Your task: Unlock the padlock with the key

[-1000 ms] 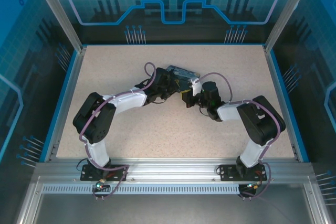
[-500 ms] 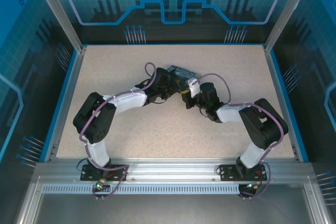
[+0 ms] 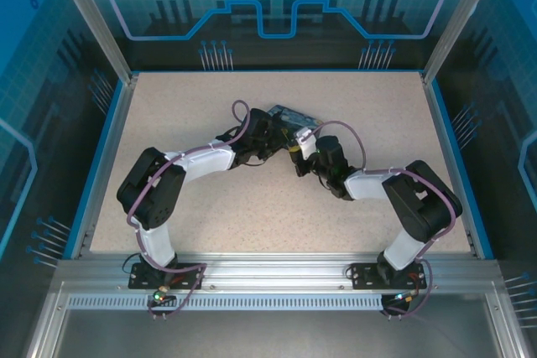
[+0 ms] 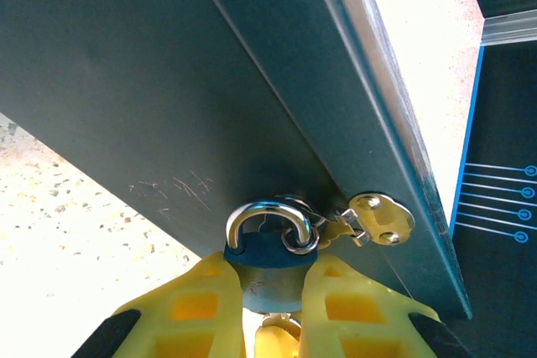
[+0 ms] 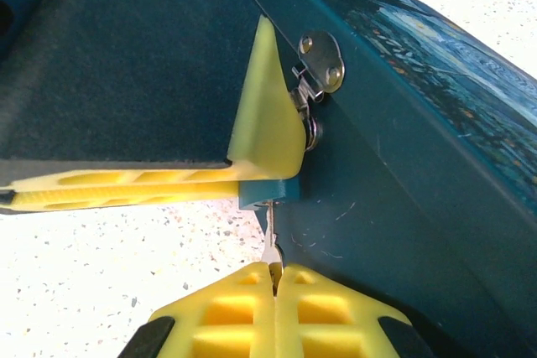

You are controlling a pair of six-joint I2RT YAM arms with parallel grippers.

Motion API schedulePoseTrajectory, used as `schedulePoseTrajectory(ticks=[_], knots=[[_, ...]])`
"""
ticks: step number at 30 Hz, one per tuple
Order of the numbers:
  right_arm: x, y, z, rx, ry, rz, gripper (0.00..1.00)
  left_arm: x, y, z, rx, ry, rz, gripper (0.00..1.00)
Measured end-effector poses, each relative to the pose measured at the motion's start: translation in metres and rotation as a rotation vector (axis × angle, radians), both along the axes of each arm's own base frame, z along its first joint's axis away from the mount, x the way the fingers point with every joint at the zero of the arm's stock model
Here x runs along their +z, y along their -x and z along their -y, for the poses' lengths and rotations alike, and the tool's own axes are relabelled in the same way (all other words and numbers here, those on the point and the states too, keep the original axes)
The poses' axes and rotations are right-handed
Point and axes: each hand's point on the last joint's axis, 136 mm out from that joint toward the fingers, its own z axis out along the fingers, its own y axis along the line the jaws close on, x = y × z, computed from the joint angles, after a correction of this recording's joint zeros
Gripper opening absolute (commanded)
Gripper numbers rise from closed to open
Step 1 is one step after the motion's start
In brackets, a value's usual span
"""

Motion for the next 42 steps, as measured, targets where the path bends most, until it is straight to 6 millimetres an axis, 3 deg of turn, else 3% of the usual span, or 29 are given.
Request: schedulePoseTrajectory(ticks=[12, 42], knots=[[0.005, 0.0, 0.005, 0.001, -0.115, -0.036, 0.0, 0.003, 0.0, 0.004, -0.006, 0.019, 0.005, 0.15], [-0.002, 0.015, 0.015, 0.005, -0.08, -0.07, 0.0, -0.001, 0.011, 0.011, -0.035, 0.01, -0.021, 0.15]])
